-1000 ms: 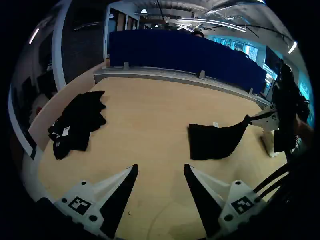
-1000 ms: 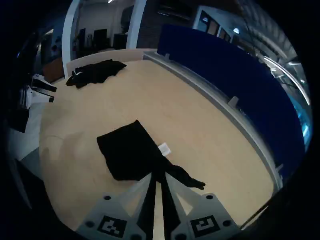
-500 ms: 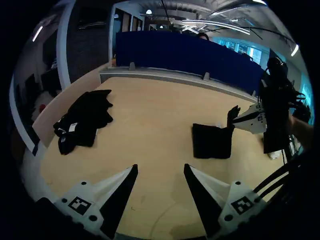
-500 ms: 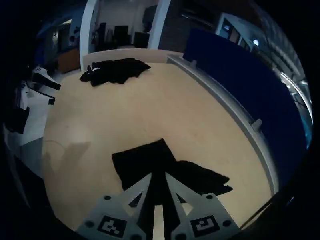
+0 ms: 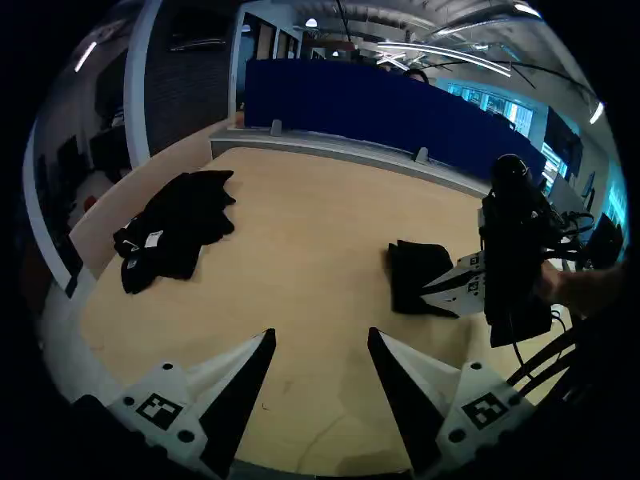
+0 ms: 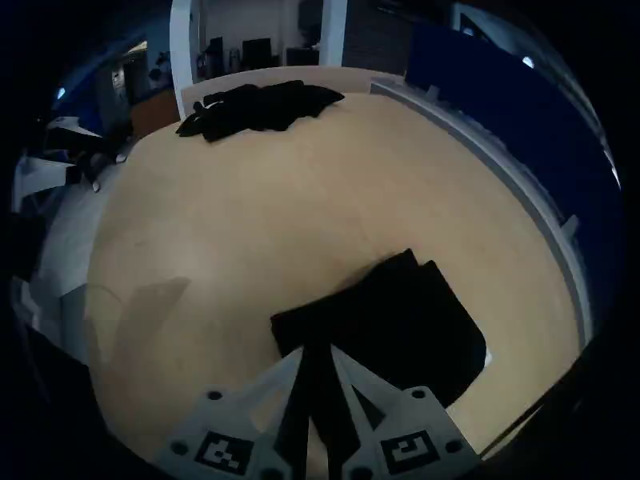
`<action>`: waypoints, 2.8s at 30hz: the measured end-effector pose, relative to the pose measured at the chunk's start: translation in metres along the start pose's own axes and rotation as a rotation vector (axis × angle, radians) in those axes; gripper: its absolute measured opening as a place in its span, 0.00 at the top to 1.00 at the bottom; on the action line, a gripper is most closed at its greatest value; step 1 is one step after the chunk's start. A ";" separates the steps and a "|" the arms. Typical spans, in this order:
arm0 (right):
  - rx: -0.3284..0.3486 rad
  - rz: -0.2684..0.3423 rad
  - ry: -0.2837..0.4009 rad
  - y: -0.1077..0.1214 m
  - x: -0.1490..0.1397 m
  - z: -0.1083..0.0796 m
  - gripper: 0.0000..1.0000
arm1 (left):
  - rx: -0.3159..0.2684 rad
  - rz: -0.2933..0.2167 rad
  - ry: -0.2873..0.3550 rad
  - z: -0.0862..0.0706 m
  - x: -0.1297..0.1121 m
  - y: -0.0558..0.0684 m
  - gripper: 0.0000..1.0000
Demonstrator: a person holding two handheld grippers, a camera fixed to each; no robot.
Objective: Fold towel
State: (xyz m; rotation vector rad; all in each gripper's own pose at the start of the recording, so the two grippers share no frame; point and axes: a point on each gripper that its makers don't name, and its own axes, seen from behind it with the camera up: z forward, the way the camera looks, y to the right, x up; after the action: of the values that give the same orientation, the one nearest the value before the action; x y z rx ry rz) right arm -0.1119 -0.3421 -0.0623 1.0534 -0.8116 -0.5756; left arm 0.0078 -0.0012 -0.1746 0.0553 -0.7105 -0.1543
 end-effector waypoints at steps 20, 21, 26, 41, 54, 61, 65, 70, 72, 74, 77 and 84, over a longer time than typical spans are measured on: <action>-0.028 0.063 0.063 0.003 0.001 -0.033 0.30 | -0.004 0.023 -0.002 0.006 0.003 0.006 0.15; -0.032 0.069 0.064 0.004 0.000 -0.034 0.30 | -0.004 0.024 -0.002 0.006 0.003 0.006 0.15; -0.055 0.110 0.059 0.007 -0.013 -0.040 0.30 | -0.005 0.028 0.001 0.006 0.007 0.007 0.15; -0.111 0.237 0.008 0.015 -0.075 -0.056 0.30 | -0.016 0.038 0.004 0.006 0.012 0.013 0.15; -0.109 0.255 -0.028 0.010 -0.095 -0.051 0.44 | -0.018 0.037 0.004 0.006 0.010 0.017 0.15; -0.111 0.273 -0.035 0.010 -0.098 -0.048 0.63 | -0.015 0.032 0.003 0.005 0.008 0.015 0.15; -0.113 0.284 -0.034 0.013 -0.099 -0.048 0.78 | -0.014 0.031 0.003 0.004 0.007 0.015 0.15; -0.113 0.292 -0.031 0.016 -0.099 -0.048 0.93 | -0.014 0.031 0.003 0.004 0.005 0.015 0.15; -0.113 0.292 -0.026 0.016 -0.098 -0.048 0.95 | -0.014 0.031 0.003 0.004 0.005 0.015 0.15; -0.116 0.291 -0.023 0.016 -0.098 -0.049 0.96 | -0.015 0.032 0.003 0.003 0.005 0.015 0.15; -0.117 0.286 -0.013 0.017 -0.094 -0.050 0.96 | -0.017 0.033 0.003 0.003 0.005 0.015 0.15; -0.126 0.271 0.041 0.024 -0.070 -0.063 0.97 | -0.019 0.036 0.006 0.003 0.008 0.015 0.15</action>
State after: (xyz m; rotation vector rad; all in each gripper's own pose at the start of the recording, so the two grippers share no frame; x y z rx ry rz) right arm -0.1008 -0.2464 -0.0780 0.8210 -0.8540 -0.3683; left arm 0.0141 0.0121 -0.1656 0.0244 -0.7033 -0.1261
